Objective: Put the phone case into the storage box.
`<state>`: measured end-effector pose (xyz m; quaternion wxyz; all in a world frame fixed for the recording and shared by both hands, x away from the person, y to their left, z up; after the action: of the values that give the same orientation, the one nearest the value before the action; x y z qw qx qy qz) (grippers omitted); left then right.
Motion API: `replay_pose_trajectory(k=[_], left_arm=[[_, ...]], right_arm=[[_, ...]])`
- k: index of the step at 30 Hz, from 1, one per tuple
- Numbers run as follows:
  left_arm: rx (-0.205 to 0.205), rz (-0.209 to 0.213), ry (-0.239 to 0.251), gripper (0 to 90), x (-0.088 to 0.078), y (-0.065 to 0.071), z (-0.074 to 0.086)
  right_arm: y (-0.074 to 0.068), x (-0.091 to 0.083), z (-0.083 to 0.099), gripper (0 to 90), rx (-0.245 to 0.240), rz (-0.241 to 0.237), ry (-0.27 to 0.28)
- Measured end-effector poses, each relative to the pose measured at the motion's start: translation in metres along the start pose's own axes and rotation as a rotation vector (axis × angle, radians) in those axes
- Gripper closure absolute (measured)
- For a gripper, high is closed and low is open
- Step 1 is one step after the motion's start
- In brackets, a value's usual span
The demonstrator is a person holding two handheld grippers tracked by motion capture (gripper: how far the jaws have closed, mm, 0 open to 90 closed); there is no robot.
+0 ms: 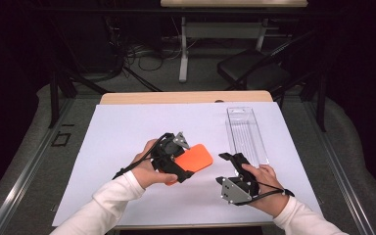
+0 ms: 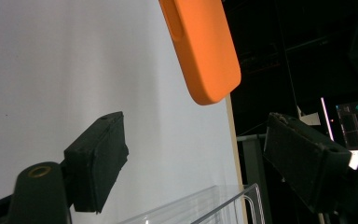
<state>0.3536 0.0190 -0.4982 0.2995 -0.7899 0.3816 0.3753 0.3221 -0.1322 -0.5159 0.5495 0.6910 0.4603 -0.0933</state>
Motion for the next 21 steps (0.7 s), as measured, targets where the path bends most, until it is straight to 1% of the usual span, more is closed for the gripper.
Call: replay_pose_trajectory(k=[1,2,3,7,8,9,10,12,13,14,15,17,18,19,20,21], left_arm=[[0.0,0.0,0.001,15.9,0.0,0.0,0.0],[0.002,0.004,0.0,16.0,0.001,0.001,-0.001],[0.002,0.003,0.001,15.9,0.001,0.001,-0.001],[-0.002,0.003,0.003,15.9,0.003,0.002,-0.003],[-0.002,0.003,0.003,16.0,0.004,0.002,-0.004],[-0.001,0.005,0.0,16.0,0.004,0.003,-0.004],[0.002,0.007,0.0,15.9,0.005,0.003,-0.005],[0.003,0.009,-0.001,16.0,0.006,0.005,-0.006],[0.006,0.012,-0.002,16.0,0.006,0.006,-0.006],[0.004,0.013,-0.002,15.9,0.006,0.007,-0.007],[0.007,0.014,-0.002,16.0,0.007,0.007,-0.008],[0.007,0.015,-0.004,16.0,0.007,0.009,-0.009],[0.008,0.015,-0.002,16.0,0.007,0.01,-0.009],[0.009,0.015,-0.002,16.0,0.007,0.01,-0.01],[0.009,0.016,-0.003,16.0,0.007,0.011,-0.01],[0.012,0.017,-0.003,16.0,0.007,0.012,-0.01]], right_arm=[[-0.001,0.001,-0.001,20.2,-0.009,-0.004,0.011],[0.0,0.001,-0.001,20.2,-0.028,-0.003,-0.005],[-0.001,0.002,-0.001,20.3,-0.021,-0.004,-0.006],[-0.001,0.002,-0.001,20.7,-0.027,0.004,-0.012],[0.0,0.003,-0.002,20.8,-0.045,0.007,-0.013],[0.0,0.003,-0.002,20.8,-0.045,0.007,-0.013],[-0.001,0.004,-0.002,20.9,-0.031,0.011,-0.001],[-0.001,0.005,-0.002,21.2,-0.042,0.013,-0.003],[0.0,0.005,-0.003,21.2,-0.059,0.014,-0.003],[0.0,0.005,-0.003,21.4,-0.063,0.014,-0.004],[-0.001,0.006,-0.003,21.7,-0.048,0.014,-0.001],[-0.001,0.007,-0.003,22.6,-0.042,0.017,-0.001],[-0.001,0.007,-0.003,22.6,-0.05,0.018,0.001],[-0.002,0.007,-0.003,22.6,-0.044,0.021,0.0],[-0.001,0.008,-0.003,23.5,-0.074,0.026,-0.008],[-0.001,0.008,-0.003,23.5,-0.074,0.026,-0.008]])
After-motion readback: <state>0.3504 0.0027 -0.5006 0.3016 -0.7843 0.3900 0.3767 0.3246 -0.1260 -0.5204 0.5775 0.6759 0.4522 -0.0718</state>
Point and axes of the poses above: each handheld gripper's, and its own axes: x roughly forward along the jaws, z roughly out of its underside, y roughly to its right, the point moved 8 cm from there along x, roughly forward along the jaws, and after that the axes turned 14 degrees about -z, right-handed, at the moved point
